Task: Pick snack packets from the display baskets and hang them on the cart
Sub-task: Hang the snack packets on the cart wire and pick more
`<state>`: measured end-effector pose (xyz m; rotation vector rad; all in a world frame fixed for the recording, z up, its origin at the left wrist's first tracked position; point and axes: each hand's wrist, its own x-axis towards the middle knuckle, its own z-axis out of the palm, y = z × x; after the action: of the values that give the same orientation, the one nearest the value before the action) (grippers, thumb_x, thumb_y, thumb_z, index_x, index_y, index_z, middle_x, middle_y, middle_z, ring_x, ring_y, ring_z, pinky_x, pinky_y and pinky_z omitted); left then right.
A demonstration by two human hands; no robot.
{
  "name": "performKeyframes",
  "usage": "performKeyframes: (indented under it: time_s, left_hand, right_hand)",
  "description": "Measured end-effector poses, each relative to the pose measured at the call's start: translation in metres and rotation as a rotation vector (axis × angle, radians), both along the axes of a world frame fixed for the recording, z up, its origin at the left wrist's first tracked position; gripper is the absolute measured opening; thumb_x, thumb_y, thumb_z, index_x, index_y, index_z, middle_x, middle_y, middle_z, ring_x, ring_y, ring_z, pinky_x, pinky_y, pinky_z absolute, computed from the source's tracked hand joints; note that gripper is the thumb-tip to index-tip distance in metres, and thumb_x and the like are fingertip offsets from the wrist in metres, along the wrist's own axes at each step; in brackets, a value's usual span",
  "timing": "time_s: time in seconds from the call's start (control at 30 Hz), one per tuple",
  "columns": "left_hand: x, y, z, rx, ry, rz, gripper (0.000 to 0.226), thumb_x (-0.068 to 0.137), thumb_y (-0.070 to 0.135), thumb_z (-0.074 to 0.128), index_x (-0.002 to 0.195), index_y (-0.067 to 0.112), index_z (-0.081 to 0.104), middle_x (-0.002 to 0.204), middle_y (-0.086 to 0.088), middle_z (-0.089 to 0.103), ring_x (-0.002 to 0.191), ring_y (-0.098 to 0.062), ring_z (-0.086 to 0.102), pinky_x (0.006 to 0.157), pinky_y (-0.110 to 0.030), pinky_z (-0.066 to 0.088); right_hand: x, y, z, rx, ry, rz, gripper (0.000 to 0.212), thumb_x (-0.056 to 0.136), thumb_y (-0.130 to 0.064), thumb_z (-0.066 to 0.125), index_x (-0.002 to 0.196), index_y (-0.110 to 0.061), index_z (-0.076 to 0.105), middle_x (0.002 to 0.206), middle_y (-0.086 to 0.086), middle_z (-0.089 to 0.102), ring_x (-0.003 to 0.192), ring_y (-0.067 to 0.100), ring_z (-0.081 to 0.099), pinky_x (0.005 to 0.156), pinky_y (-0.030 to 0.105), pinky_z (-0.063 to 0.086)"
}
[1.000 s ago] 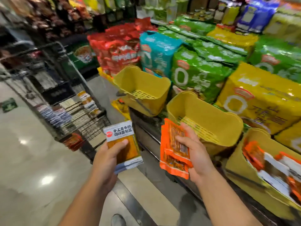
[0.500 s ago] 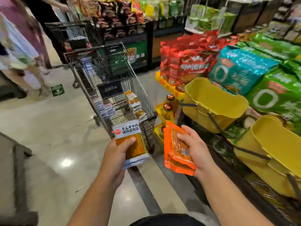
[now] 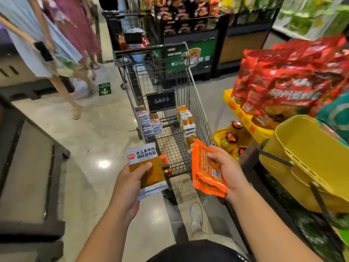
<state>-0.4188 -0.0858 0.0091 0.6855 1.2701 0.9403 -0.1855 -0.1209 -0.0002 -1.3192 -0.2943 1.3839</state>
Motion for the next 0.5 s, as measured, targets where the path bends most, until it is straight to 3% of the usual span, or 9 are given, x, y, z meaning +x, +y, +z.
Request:
performKeyframes:
  time_s: [0.13, 0.3, 0.37, 0.5]
  left_hand:
    - [0.017, 0.057, 0.000, -0.006, 0.057, 0.064, 0.021, 0.097, 0.010, 0.062, 0.115, 0.019, 0.068, 0.098, 0.000, 0.079, 0.082, -0.015, 0.076, 0.061, -0.028, 0.059]
    - [0.034, 0.122, -0.011, -0.014, 0.147, 0.137, 0.019, 0.097, 0.009, 0.061, 0.112, 0.019, 0.070, 0.101, -0.003, 0.079, 0.093, -0.023, 0.073, 0.085, -0.043, 0.058]
    - [0.036, 0.139, -0.022, -0.024, 0.167, 0.157, 0.022, 0.098, 0.008, 0.061, 0.116, 0.017, 0.070, 0.105, -0.003, 0.078, 0.095, -0.022, 0.074, 0.087, -0.041, 0.057]
    - [0.031, 0.161, -0.044, -0.105, 0.181, 0.176, 0.025, 0.096, 0.009, 0.064, 0.120, 0.014, 0.068, 0.108, -0.005, 0.078, 0.098, -0.021, 0.075, 0.087, -0.037, 0.056]
  right_hand:
    - [0.027, 0.089, -0.001, 0.019, 0.023, 0.071, 0.032, 0.094, -0.001, 0.059, 0.124, -0.013, 0.061, 0.094, 0.013, 0.074, 0.075, 0.023, 0.073, 0.060, 0.035, 0.060]
    - [0.053, 0.178, -0.016, 0.009, -0.015, 0.204, 0.027, 0.090, 0.002, 0.061, 0.106, -0.017, 0.068, 0.085, 0.009, 0.075, 0.072, 0.022, 0.072, 0.073, 0.041, 0.059]
    - [0.058, 0.203, -0.031, -0.026, -0.045, 0.244, 0.023, 0.089, 0.000, 0.063, 0.104, -0.016, 0.066, 0.082, 0.008, 0.075, 0.071, 0.021, 0.074, 0.071, 0.043, 0.059]
    - [0.055, 0.237, -0.060, -0.136, -0.082, 0.277, 0.035, 0.087, 0.000, 0.066, 0.120, -0.011, 0.058, 0.101, 0.020, 0.074, 0.082, 0.029, 0.074, 0.070, 0.047, 0.062]
